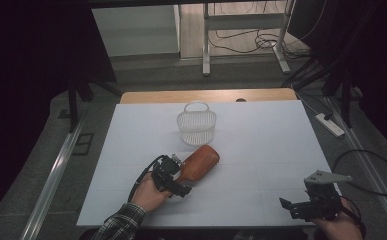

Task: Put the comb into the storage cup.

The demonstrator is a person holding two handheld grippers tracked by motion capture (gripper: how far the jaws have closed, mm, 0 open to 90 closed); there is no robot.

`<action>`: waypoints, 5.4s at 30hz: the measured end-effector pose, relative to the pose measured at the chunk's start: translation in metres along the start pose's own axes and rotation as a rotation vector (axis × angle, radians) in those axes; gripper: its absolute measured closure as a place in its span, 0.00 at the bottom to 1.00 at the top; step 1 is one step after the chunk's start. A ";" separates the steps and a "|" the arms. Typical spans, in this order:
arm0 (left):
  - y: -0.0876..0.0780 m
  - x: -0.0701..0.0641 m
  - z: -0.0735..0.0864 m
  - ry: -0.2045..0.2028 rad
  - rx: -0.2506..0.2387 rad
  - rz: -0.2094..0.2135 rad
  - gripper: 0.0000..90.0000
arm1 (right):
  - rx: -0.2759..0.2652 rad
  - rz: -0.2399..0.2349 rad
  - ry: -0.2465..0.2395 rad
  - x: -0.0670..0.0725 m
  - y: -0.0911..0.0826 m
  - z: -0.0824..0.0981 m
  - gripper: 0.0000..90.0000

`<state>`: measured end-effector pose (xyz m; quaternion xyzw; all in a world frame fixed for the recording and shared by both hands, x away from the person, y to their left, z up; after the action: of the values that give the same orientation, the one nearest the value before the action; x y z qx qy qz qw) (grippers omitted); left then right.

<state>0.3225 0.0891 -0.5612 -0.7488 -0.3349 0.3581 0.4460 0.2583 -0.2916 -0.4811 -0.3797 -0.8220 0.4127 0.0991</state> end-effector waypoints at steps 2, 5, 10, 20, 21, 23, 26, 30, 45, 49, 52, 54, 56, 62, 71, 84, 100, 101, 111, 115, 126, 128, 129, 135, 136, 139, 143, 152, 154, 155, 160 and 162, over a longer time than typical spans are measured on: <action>0.000 -0.001 -0.001 0.003 0.003 0.002 0.00 | 0.000 0.000 0.000 0.000 0.000 0.000 0.00; 0.000 -0.001 -0.001 0.000 0.007 0.002 0.00 | 0.000 -0.001 0.000 0.000 0.000 0.000 0.00; -0.001 -0.001 -0.002 -0.001 0.001 -0.004 0.00 | -0.001 -0.001 -0.001 0.000 0.000 0.000 0.00; -0.005 -0.003 -0.001 0.020 -0.002 -0.013 0.45 | 0.000 -0.001 -0.003 0.000 0.000 0.000 0.00; -0.005 -0.003 -0.001 0.018 0.000 -0.007 0.45 | 0.000 -0.001 -0.003 0.000 0.000 0.000 0.00; -0.005 -0.002 -0.001 0.016 0.002 -0.001 0.51 | 0.001 -0.002 -0.003 0.000 0.000 0.000 0.00; -0.005 -0.002 -0.001 0.019 0.005 0.001 0.60 | 0.003 -0.003 -0.006 0.001 0.000 0.000 0.00; -0.005 -0.002 -0.001 0.019 0.007 -0.012 0.69 | 0.003 -0.002 -0.008 0.001 0.000 0.000 0.00; -0.008 -0.002 -0.002 0.010 -0.006 0.007 0.80 | 0.003 -0.002 -0.011 0.001 0.000 0.000 0.00; -0.010 -0.002 -0.002 0.016 -0.026 0.005 0.80 | 0.002 -0.001 -0.014 0.001 0.000 0.000 0.00; -0.011 -0.002 -0.002 0.012 -0.035 0.015 0.80 | 0.002 -0.001 -0.013 0.001 0.000 0.000 0.00; -0.012 -0.002 -0.003 0.014 -0.041 0.014 0.80 | 0.002 -0.001 -0.013 0.001 0.000 0.000 0.00; -0.014 -0.002 -0.003 0.013 -0.051 0.023 0.80 | 0.002 -0.001 -0.013 0.001 0.000 0.000 0.00; -0.020 -0.005 -0.004 0.015 -0.089 0.059 0.80 | 0.001 0.002 -0.011 0.001 0.000 0.000 0.00; -0.031 -0.011 -0.004 0.029 -0.143 0.100 0.80 | -0.009 0.004 -0.013 0.001 -0.001 -0.001 0.00; -0.045 -0.017 -0.004 0.059 -0.205 0.126 0.80 | -0.040 -0.004 -0.021 0.002 -0.004 -0.002 0.00; -0.058 -0.020 -0.005 0.079 -0.268 0.146 0.80 | -0.109 0.001 -0.066 0.004 -0.005 -0.011 0.00; -0.059 -0.020 -0.005 0.082 -0.271 0.144 0.80 | -0.115 -0.002 -0.070 0.004 -0.005 -0.012 0.00; -0.063 -0.021 -0.006 0.086 -0.299 0.156 0.80 | -0.174 -0.028 -0.064 0.002 -0.005 -0.025 0.00; -0.064 -0.022 -0.007 0.088 -0.307 0.163 0.80 | -0.210 -0.042 -0.069 0.003 -0.004 -0.032 0.00; -0.068 -0.023 -0.009 0.084 -0.330 0.184 0.80 | -0.225 -0.092 -0.079 0.006 0.007 -0.051 0.00; -0.069 -0.023 -0.009 0.086 -0.337 0.185 0.80 | -0.229 -0.109 -0.073 0.008 0.010 -0.055 0.00; -0.069 -0.023 -0.009 0.087 -0.340 0.188 0.80 | -0.231 -0.114 -0.069 0.008 0.011 -0.057 0.00; -0.073 -0.024 -0.010 0.081 -0.368 0.198 0.80 | -0.233 -0.140 -0.058 0.012 0.019 -0.066 0.00; -0.073 -0.024 -0.011 0.079 -0.372 0.199 0.80 | -0.235 -0.142 -0.055 0.013 0.021 -0.067 0.00; -0.074 -0.024 -0.011 0.081 -0.378 0.202 0.80 | -0.236 -0.146 -0.055 0.014 0.023 -0.070 0.00; -0.075 -0.025 -0.012 0.081 -0.391 0.206 0.80 | -0.253 -0.155 -0.051 0.016 0.025 -0.077 0.00; -0.076 -0.027 -0.013 0.081 -0.411 0.210 0.80 | -0.278 -0.195 -0.008 0.021 0.032 -0.094 0.00; -0.076 -0.027 -0.013 0.078 -0.419 0.208 0.80 | -0.288 -0.199 -0.015 0.022 0.034 -0.098 0.00; -0.076 -0.027 -0.013 0.076 -0.421 0.208 0.80 | -0.284 -0.200 -0.020 0.023 0.035 -0.100 0.00; -0.077 -0.027 -0.014 0.074 -0.428 0.213 0.80 | -0.289 -0.213 -0.025 0.027 0.039 -0.106 0.00; -0.077 -0.028 -0.014 0.078 -0.432 0.214 0.80 | -0.287 -0.220 -0.033 0.031 0.044 -0.112 0.00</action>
<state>0.3055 0.0891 -0.4799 -0.8712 -0.3050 0.2944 0.2477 0.3142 -0.1860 -0.4472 -0.2907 -0.9106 0.2839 0.0750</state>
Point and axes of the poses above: each handheld gripper's, and its own axes: y roughly forward along the jaws, z roughly out of its underside, x roughly to its left, the point moved 5 cm from there along y, roughly forward along the jaws, and after that the axes turned 14 degrees about -y, right-handed, at the moved point
